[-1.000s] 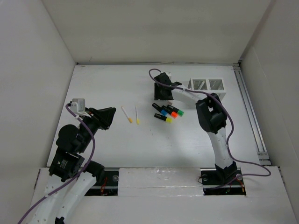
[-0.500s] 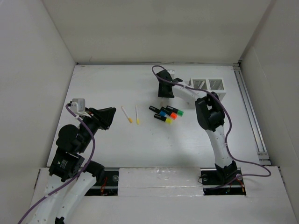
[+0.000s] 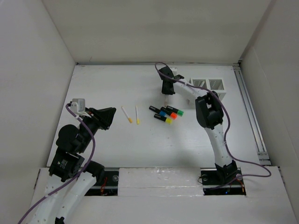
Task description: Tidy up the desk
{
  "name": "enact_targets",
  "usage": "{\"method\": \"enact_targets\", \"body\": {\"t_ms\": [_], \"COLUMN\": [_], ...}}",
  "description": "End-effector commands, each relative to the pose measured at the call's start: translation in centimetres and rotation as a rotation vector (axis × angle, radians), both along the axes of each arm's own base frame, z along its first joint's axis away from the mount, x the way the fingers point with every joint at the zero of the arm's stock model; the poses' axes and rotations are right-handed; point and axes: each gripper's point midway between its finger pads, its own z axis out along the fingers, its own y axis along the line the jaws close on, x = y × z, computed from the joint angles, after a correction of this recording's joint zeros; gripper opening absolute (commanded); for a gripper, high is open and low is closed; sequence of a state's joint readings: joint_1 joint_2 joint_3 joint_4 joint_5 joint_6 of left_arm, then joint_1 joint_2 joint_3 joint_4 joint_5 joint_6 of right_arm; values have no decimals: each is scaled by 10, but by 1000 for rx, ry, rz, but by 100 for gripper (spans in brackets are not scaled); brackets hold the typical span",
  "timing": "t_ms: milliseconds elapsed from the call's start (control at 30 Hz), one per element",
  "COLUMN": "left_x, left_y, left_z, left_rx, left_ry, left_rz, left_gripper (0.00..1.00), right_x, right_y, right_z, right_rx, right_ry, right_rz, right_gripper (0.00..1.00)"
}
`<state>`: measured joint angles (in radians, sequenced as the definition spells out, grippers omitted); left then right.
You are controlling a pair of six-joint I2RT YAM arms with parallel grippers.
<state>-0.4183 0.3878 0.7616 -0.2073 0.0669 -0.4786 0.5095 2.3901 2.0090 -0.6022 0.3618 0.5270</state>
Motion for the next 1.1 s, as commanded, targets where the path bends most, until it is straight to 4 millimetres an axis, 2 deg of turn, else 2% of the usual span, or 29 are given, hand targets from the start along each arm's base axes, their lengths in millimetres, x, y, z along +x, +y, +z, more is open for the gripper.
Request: {"method": "enact_targets", "body": {"t_ms": [0,167,333,367,433,467,500,567,600,667,800,833,900,967,1067], "left_x": [-6,-6,-5,-5,-6,-5,-6,-5,-5,-5,-6,-5,-6,-5,-4], "left_y": [1,1,1,1,1,1,1,1,1,1,1,1,0,0,0], "left_z": [20,20,20,20,21,20,21,20,20,20,21,21,21,21,20], "left_rx": [-17,-17,-16,-17,-16,-17,-18,-17,-17,-17,-18,-17,-18,-16,-16], "left_ry": [-69,-69,-66,-69,-70,-69,-70,-69,-69,-69,-71,-69,-71,-68,-66], "left_rz": [-9,-9,-8,-8,-8,-8,-8,-8,-8,-8,-9,-9,-11,-9,-11], "left_gripper": [16,16,17,16,16,16,16,16,16,17,16,16,16,16,17], "right_x": [-12,-9,-6,-4,-1,3,2,2,1,-1,-3,-2,-5,-8,-9], "right_y": [-5,-7,5,1,7,6,6,6,5,1,-7,-7,-10,-14,-35], "right_z": [-10,-9,4,12,26,49,63,71,89,94,120,134,141,160,187], "right_rx": [28,55,141,165,213,262,289,298,314,319,350,369,375,391,374], "right_ry": [58,43,9,-7,-43,-95,-129,-147,-182,-207,-269,-299,-320,-369,-453], "right_rz": [-9,-29,-28,-47,-45,-54,-56,-54,-54,-66,-77,-76,-83,-90,-148], "right_gripper": [18,1,0,0,0,0,0,0,0,0,0,0,0,0,0]}}
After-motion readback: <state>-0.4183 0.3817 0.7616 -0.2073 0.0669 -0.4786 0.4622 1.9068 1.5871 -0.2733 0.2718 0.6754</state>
